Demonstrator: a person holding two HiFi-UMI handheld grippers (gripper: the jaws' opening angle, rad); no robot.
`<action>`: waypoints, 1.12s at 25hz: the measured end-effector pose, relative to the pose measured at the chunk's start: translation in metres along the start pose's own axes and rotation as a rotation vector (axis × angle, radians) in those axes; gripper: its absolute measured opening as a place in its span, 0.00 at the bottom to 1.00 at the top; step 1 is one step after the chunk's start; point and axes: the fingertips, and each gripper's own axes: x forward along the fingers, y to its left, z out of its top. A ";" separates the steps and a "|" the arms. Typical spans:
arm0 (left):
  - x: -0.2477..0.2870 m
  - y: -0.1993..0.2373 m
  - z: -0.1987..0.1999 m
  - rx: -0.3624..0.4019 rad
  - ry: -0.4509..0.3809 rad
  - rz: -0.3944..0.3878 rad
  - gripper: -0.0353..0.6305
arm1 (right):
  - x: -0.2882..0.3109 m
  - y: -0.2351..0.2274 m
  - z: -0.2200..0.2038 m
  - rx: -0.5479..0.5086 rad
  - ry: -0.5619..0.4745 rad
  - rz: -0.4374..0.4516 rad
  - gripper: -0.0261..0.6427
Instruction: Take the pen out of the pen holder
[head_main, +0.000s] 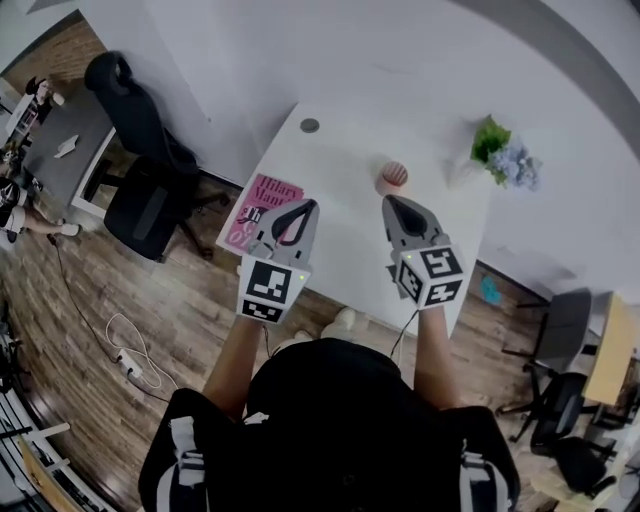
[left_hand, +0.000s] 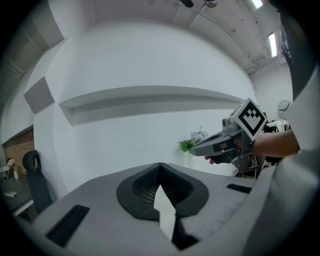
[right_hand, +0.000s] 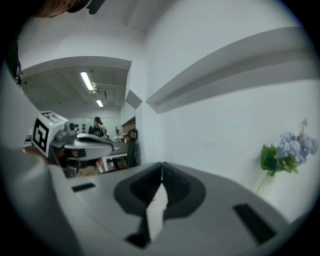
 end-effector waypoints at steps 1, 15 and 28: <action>0.006 -0.002 0.001 0.010 0.004 -0.002 0.09 | 0.000 -0.007 -0.001 0.006 0.000 -0.003 0.09; 0.068 -0.039 -0.001 0.037 0.032 -0.059 0.09 | -0.005 -0.073 -0.025 0.048 0.028 -0.053 0.09; 0.107 -0.045 -0.017 0.027 0.067 -0.216 0.09 | 0.005 -0.093 -0.061 0.118 0.152 -0.155 0.09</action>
